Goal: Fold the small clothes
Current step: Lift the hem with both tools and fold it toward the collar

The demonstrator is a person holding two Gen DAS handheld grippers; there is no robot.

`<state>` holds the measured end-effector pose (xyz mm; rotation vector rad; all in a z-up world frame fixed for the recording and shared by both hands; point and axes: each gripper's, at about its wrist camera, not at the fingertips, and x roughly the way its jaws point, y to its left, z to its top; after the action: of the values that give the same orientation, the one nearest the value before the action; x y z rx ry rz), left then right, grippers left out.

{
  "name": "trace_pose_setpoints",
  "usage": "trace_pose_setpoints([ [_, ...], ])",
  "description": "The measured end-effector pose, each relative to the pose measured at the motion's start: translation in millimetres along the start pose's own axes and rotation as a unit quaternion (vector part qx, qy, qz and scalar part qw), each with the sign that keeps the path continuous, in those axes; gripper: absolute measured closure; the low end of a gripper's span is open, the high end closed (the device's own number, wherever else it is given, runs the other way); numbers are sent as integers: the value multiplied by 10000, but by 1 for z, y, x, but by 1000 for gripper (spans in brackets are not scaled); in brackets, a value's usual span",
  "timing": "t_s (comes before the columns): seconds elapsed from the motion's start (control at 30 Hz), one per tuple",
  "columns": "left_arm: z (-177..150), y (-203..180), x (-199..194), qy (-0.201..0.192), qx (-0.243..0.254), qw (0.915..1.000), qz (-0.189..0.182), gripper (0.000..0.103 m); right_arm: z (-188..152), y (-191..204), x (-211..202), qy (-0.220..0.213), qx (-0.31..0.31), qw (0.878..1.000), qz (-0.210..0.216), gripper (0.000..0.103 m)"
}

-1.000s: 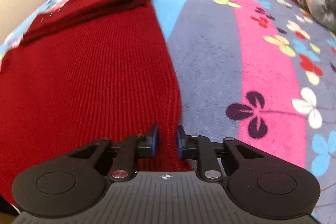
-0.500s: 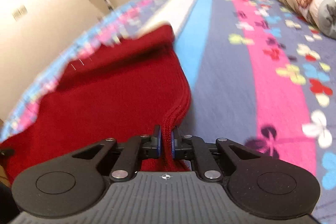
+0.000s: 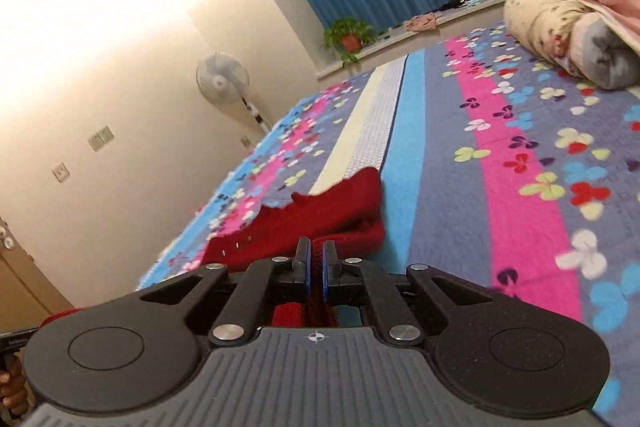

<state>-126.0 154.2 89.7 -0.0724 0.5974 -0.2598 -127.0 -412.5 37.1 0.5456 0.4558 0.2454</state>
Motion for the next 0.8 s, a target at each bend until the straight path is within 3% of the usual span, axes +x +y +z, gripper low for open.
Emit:
trace_pose_setpoints([
  [0.13,-1,12,-10,14,-192,9997,-147,93,-11,-8,-29,-185,287,9994,25,99],
  [0.23,8,31,22,126,-369,9992,-106,93,-8,-17,-17,-147,395,9991,-68,99],
  [0.37,26,68,102,510,-816,9953,-80,93,12,-44,49,447,498,9969,-415,99],
  [0.5,35,96,193,975,-811,9916,252,92,26,-58,124,985,-14,9915,-847,99],
  [0.57,27,116,231,1445,-1288,9804,364,92,24,-69,152,1153,-23,9882,-1005,99],
  [0.6,23,125,242,1660,-1678,9710,374,92,20,-76,162,1218,122,9874,-1004,99],
  [0.63,23,129,248,1676,-1833,9680,362,92,14,-80,169,1283,128,9861,-1047,99],
  [0.7,26,127,253,1624,-1735,9704,419,91,3,-85,186,1591,24,9779,-1359,99],
  [0.8,27,123,257,1629,-1581,9724,537,88,4,-85,196,1555,-14,9782,-1373,99],
])
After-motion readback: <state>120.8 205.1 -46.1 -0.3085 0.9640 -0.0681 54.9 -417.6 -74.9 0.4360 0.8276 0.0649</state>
